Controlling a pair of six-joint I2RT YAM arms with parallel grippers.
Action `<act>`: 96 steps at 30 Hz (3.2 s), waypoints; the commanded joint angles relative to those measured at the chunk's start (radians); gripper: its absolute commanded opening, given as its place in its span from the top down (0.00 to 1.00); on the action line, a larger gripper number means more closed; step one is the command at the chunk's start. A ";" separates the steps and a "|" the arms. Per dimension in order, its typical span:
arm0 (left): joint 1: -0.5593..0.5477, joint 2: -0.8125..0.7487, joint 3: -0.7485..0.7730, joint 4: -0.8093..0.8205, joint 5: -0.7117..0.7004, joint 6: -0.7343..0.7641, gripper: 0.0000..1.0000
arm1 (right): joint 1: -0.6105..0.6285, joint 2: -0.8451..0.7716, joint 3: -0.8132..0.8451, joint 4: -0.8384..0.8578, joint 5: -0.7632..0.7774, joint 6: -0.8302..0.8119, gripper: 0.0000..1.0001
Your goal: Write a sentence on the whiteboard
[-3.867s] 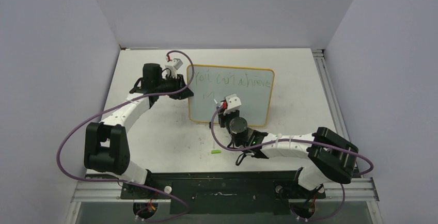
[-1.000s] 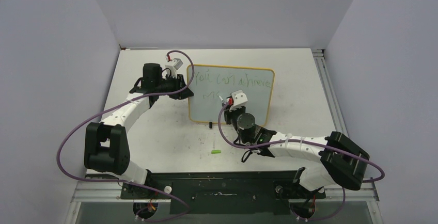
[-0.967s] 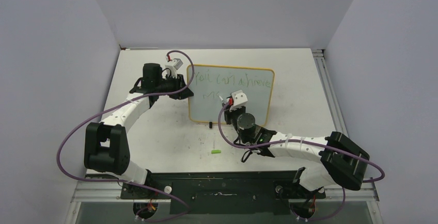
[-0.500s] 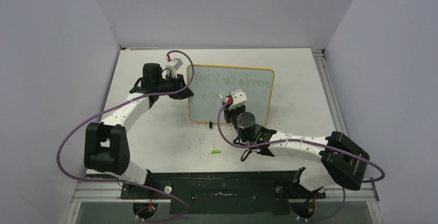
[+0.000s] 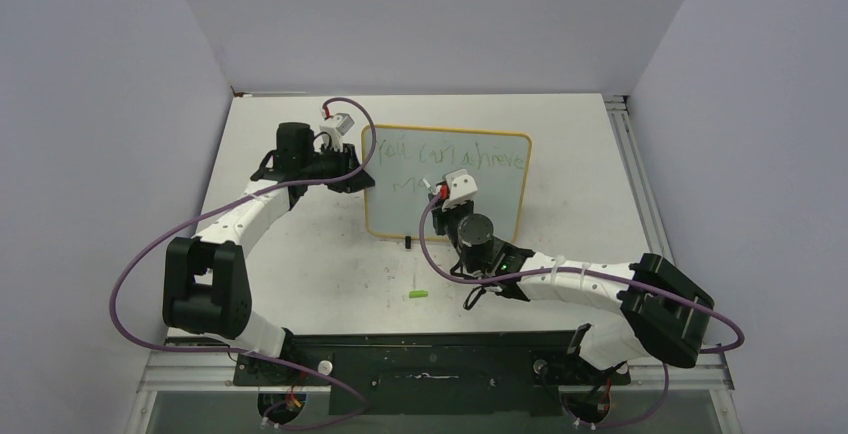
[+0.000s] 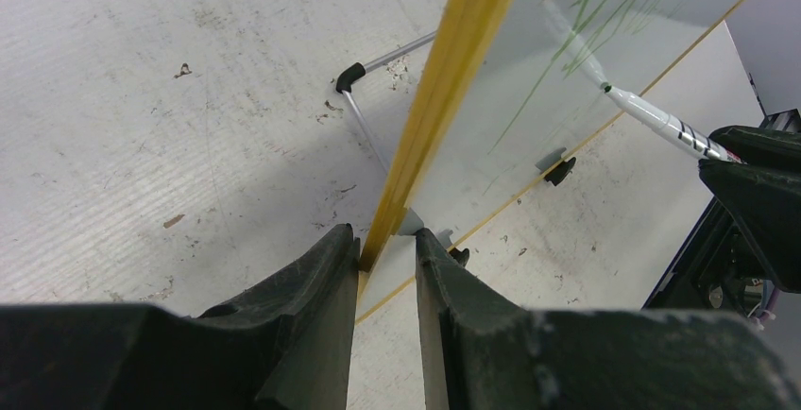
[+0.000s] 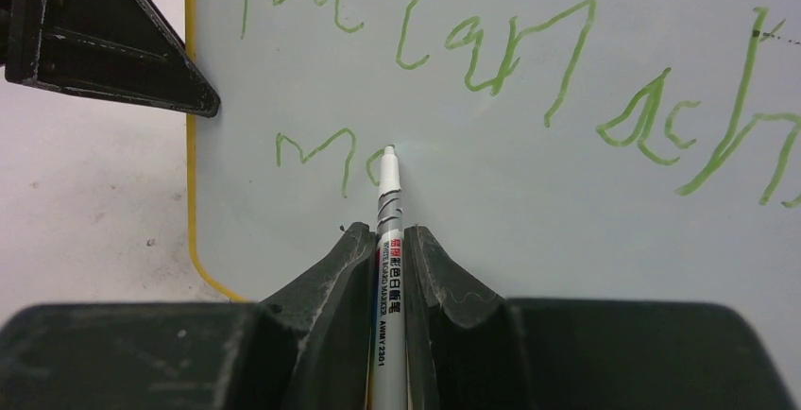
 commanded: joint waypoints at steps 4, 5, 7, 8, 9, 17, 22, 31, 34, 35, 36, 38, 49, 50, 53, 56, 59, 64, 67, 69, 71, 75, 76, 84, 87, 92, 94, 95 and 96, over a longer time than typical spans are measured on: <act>-0.010 -0.020 0.042 0.008 0.006 0.002 0.75 | 0.023 -0.029 0.021 0.038 0.025 -0.050 0.95; -0.010 -0.019 0.044 0.009 0.007 0.002 0.75 | 0.030 -0.038 0.018 0.037 0.032 -0.056 0.95; -0.010 -0.021 0.043 0.008 0.006 0.002 0.75 | 0.037 -0.054 0.011 0.037 0.041 -0.059 0.95; -0.009 -0.021 0.043 0.008 0.007 0.002 0.75 | 0.036 -0.062 0.008 0.037 0.046 -0.059 0.95; -0.009 -0.020 0.042 0.008 0.005 0.002 0.75 | 0.037 -0.065 0.004 0.038 0.053 -0.058 0.95; -0.010 -0.019 0.042 0.009 0.005 0.003 0.75 | 0.030 -0.048 0.009 0.050 0.081 -0.058 0.95; -0.010 -0.020 0.042 0.008 0.004 0.003 0.75 | 0.013 -0.033 0.009 0.057 0.081 -0.051 0.95; -0.010 -0.020 0.042 0.007 0.004 0.003 0.75 | -0.021 -0.054 -0.010 0.011 0.080 -0.020 0.95; -0.010 -0.019 0.041 0.007 0.005 0.003 0.75 | -0.021 -0.066 -0.021 -0.002 0.089 -0.012 0.95; -0.010 -0.019 0.042 0.007 0.005 0.003 0.75 | -0.021 -0.071 -0.026 -0.009 0.091 -0.007 0.95; -0.010 -0.020 0.042 0.007 0.004 0.003 0.75 | -0.021 -0.075 -0.031 -0.015 0.094 -0.001 0.95; -0.010 -0.021 0.042 0.007 0.005 0.003 0.75 | -0.022 -0.085 -0.042 -0.026 0.096 0.012 0.95; -0.010 -0.020 0.041 0.007 0.006 0.003 0.75 | -0.018 -0.073 -0.076 -0.068 0.066 0.062 0.95; -0.010 -0.019 0.042 0.007 0.005 0.003 0.75 | -0.017 -0.072 -0.076 -0.069 0.064 0.064 0.95; -0.010 -0.019 0.042 0.007 0.005 0.003 0.75 | -0.008 -0.064 -0.076 -0.067 0.065 0.069 0.95; -0.010 -0.019 0.042 0.007 0.005 0.003 0.75 | -0.004 -0.060 -0.073 -0.056 0.071 0.066 0.95; -0.010 -0.019 0.042 0.007 0.004 0.003 0.75 | -0.004 -0.063 -0.065 -0.044 0.081 0.057 0.95; -0.010 -0.019 0.041 0.007 0.005 0.003 0.75 | -0.013 -0.070 -0.043 -0.030 0.105 0.030 0.95; -0.009 -0.019 0.041 0.007 0.004 0.003 0.75 | -0.021 -0.074 -0.032 -0.017 0.102 0.014 0.95; -0.010 -0.019 0.042 0.007 0.006 0.003 0.75 | -0.027 -0.075 -0.025 -0.012 0.098 0.006 0.95; -0.010 -0.019 0.040 0.007 0.004 0.003 0.75 | -0.032 -0.072 -0.019 -0.004 0.096 0.001 0.95; -0.011 -0.018 0.041 0.007 0.004 0.003 0.75 | -0.038 -0.072 -0.013 0.006 0.090 -0.008 0.95; -0.010 -0.019 0.042 0.007 0.004 0.003 0.75 | -0.040 -0.071 -0.012 0.008 0.090 -0.007 0.95; -0.011 -0.019 0.041 0.007 0.006 0.004 0.75 | -0.046 -0.091 -0.027 0.013 0.108 -0.005 0.95; -0.009 -0.018 0.041 0.008 0.006 0.005 0.75 | -0.046 -0.103 -0.042 0.008 0.114 0.000 0.95; -0.010 -0.018 0.042 0.007 0.004 0.003 0.75 | -0.046 -0.118 -0.056 -0.010 0.116 0.009 0.95; -0.010 -0.018 0.042 0.007 0.004 0.003 0.75 | -0.046 -0.123 -0.061 -0.012 0.117 0.011 0.95; -0.009 -0.019 0.042 0.007 0.005 0.004 0.75 | -0.047 -0.124 -0.061 -0.014 0.119 0.012 0.95; -0.010 -0.018 0.042 0.007 0.005 0.003 0.75 | -0.046 -0.126 -0.062 -0.016 0.120 0.014 0.95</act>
